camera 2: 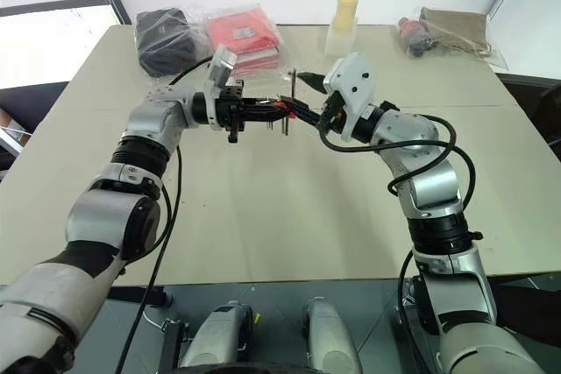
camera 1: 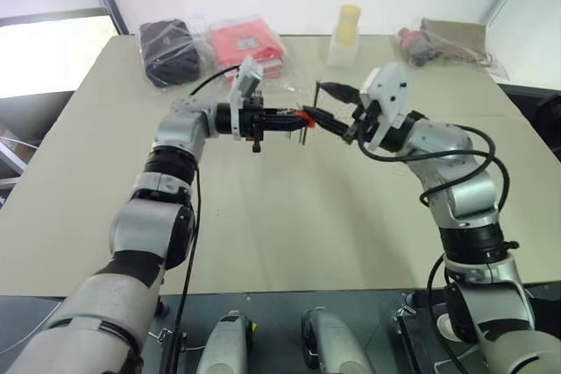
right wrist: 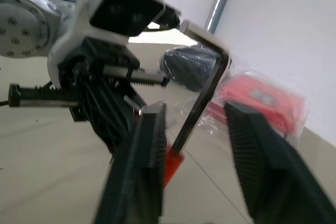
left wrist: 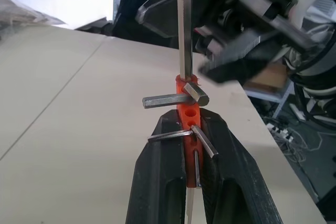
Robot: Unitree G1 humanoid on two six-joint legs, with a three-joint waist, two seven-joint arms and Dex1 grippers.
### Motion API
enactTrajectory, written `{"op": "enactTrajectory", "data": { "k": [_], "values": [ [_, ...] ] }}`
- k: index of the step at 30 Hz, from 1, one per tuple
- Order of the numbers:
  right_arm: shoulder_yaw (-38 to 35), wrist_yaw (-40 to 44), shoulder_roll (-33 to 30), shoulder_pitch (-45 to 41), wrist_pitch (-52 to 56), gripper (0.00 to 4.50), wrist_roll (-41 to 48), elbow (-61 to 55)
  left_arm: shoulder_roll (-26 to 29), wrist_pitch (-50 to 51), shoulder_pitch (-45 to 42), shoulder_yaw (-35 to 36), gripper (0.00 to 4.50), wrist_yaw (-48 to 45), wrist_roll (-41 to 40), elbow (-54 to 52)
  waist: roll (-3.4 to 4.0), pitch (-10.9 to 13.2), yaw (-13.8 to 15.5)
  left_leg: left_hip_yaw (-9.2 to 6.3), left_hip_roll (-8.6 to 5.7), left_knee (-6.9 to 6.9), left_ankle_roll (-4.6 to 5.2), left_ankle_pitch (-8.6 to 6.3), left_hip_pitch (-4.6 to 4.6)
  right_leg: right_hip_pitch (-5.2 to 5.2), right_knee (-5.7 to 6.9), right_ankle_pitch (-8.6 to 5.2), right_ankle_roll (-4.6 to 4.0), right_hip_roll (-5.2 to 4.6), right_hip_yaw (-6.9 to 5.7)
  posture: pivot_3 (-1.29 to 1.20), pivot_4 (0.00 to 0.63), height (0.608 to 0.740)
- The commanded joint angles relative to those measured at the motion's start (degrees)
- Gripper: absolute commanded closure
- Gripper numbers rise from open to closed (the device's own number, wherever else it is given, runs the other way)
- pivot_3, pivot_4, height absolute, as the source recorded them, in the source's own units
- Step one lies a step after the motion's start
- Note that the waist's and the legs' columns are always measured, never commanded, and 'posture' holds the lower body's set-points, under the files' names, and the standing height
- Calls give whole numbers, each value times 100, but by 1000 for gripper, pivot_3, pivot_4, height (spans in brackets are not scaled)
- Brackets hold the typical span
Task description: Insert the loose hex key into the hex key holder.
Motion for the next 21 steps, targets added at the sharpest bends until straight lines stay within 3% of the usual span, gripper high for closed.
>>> {"op": "enactTrajectory", "data": {
  "k": [1,8,13,16,21],
  "values": [
    [-269,-115,-22,-207,-20,987,71,-39,28,-59,-167,86,4500,-5,-120,-194,0,0,0,0,0,0,0,0,0,0,0,0,0,0,0,0,150,740],
    [-859,362,-462,-106,786,987,1109,-585,93,-76,-150,97,4500,-4,-110,-176,0,0,12,0,0,0,0,0,0,1,0,0,0,-1,0,0,150,740],
    [-1202,986,-1273,344,2001,987,2256,-1446,257,47,100,83,4500,35,-75,-274,0,0,9,-1,0,-1,1,-1,0,0,0,0,0,0,0,0,150,740],
    [-1135,962,-1530,536,2113,987,2247,-1724,422,572,422,184,4500,225,-206,-527,3,-1,-33,1,0,-1,4,-2,5,3,-2,0,0,0,4,0,150,740],
    [-966,844,-1513,901,2046,987,2095,-1946,817,2606,1335,417,4500,667,-766,-1548,2,-1,-35,-1,3,-1,10,-6,5,2,2,-4,3,3,5,0,150,740]
  ]
}}
